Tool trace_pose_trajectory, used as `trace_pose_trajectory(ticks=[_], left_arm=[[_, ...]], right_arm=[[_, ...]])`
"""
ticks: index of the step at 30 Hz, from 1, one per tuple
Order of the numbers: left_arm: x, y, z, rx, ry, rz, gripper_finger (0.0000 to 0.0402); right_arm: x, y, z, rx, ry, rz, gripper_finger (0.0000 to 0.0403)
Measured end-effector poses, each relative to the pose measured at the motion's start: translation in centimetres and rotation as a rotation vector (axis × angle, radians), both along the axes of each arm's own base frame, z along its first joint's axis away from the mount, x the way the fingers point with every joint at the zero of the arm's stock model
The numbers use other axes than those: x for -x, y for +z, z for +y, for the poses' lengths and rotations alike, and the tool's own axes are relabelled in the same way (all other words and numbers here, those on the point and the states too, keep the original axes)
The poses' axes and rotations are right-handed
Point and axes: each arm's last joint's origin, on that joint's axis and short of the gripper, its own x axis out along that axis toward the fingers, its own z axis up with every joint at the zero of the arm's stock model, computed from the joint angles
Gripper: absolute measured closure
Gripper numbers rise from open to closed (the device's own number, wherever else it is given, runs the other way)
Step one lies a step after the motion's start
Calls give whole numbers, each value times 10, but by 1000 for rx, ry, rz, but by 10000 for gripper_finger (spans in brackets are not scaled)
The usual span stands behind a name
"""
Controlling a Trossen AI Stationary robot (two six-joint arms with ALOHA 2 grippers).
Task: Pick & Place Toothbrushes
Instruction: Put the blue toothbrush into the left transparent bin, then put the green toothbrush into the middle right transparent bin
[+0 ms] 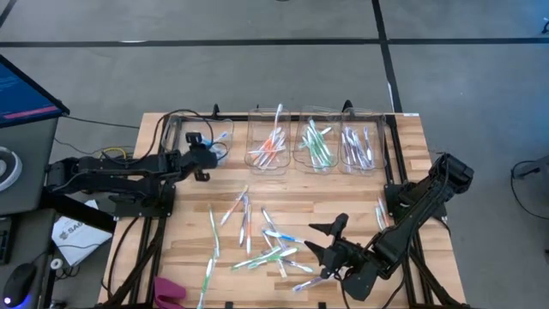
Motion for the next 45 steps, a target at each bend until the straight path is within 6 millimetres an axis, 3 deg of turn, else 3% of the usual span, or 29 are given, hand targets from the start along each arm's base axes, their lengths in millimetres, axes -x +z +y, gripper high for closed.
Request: trace_pose_trajectory(ticks=[5,15,22,25,31,40,45], left_arm=[[0,-1,0,12,-11,2,313],[6,3,7,-154,170,50,313],[4,4,5,-158,154,38,313],[2,4,0,-149,115,23,313],[-6,4,-19,-137,-19,4,313],[-10,9,-71,-260,-225,-29,313],[-11,22,-97,-233,-302,-183,313]], right_arm=[[0,-1,0,-7,12,15,148],[0,-1,0,-8,12,16,148],[0,-1,0,-11,22,30,148],[0,-4,3,-76,110,114,148],[3,-6,13,-289,440,362,148],[1,-4,14,-329,445,328,148],[-2,0,17,-378,446,279,148]])
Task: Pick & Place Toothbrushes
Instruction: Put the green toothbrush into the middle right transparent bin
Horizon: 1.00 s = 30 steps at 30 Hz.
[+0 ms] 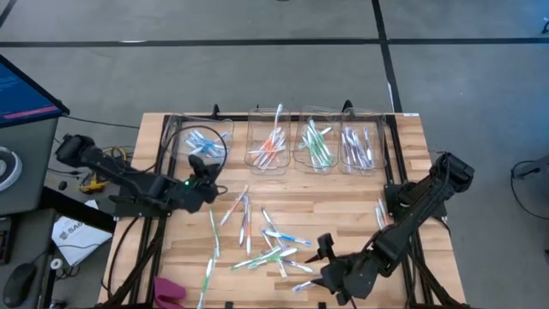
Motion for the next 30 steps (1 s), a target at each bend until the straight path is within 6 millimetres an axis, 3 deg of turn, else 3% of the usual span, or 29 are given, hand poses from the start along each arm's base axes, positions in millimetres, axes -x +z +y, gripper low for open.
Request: trace_pose_trajectory(ticks=[5,12,17,21,30], left_arm=[[2,2,-20,140,-115,-103,314],[1,2,-37,561,-238,-244,314],[-3,6,-45,864,-299,-313,314],[-6,11,-50,998,-366,-337,314],[-8,14,-52,1040,-407,-359,315]], right_arm=[[-6,-2,-8,-43,-78,27,148],[-22,-12,-44,-146,-321,175,148],[-35,-12,-49,-171,-149,165,148],[-44,-14,-56,-138,-63,159,148],[-70,-70,-59,-33,63,323,148]])
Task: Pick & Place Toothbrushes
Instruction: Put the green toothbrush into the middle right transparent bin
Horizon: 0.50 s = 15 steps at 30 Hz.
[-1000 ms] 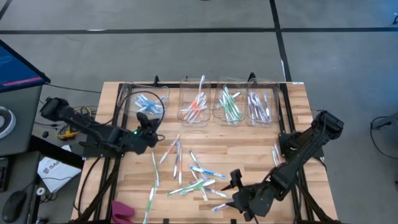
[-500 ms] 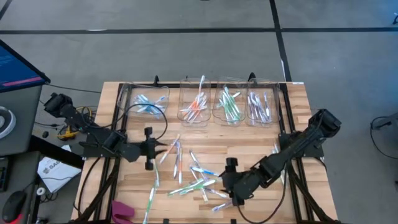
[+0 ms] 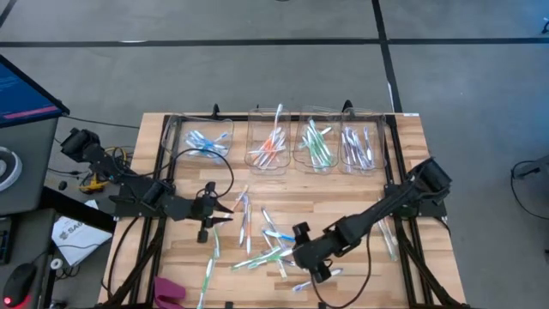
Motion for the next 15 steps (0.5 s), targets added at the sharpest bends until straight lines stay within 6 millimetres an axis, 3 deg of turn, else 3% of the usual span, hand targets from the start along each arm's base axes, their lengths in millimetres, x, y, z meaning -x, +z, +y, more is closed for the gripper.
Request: trace_pose_trajectory(ticks=[5,15], left_arm=[[-1,1,1,5,6,-12,315],[-4,2,7,-39,20,-19,316]], right_arm=[[-7,5,2,-57,56,2,148],[-14,2,-18,-40,81,41,148]])
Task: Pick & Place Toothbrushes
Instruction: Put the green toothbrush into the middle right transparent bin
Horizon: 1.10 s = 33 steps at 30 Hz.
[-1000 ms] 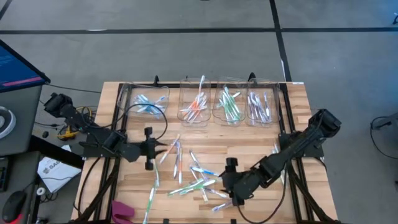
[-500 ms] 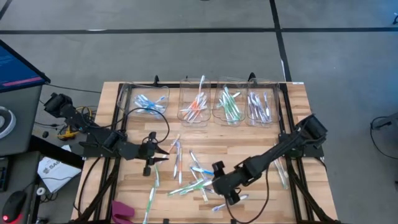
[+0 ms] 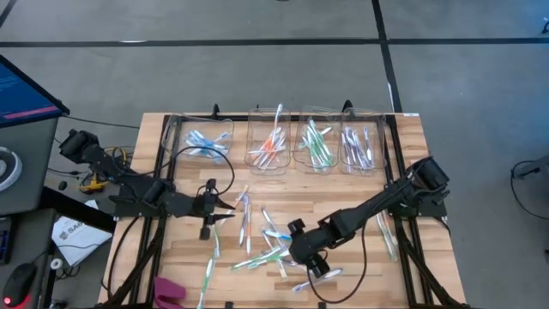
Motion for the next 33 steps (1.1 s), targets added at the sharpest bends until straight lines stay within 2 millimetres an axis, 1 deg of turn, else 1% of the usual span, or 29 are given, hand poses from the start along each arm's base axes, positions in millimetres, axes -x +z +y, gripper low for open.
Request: trace_pose_trajectory(ticks=[4,9,11,13,15,19,28,30,33], left_arm=[[-3,0,6,-23,24,-2,315],[-5,0,12,-19,58,-3,315],[-6,1,13,-18,66,-5,316],[-6,1,14,-15,73,-12,316],[-7,1,16,-14,80,-12,316],[-7,1,17,-15,87,-15,316],[-7,1,17,-14,86,-16,316],[-7,1,17,-15,86,-16,315],[-7,1,17,-15,86,-16,316]], right_arm=[[3,-3,-7,16,-40,67,148],[0,-23,-9,44,-53,129,148],[-8,-30,-5,34,-55,110,148],[-9,-37,-5,68,-41,153,148],[-18,-40,-1,71,-20,130,148],[-25,-47,-1,93,10,172,148],[-27,-43,-3,115,13,181,150],[-28,-43,-4,116,14,181,158],[-28,-43,-5,117,10,184,185]])
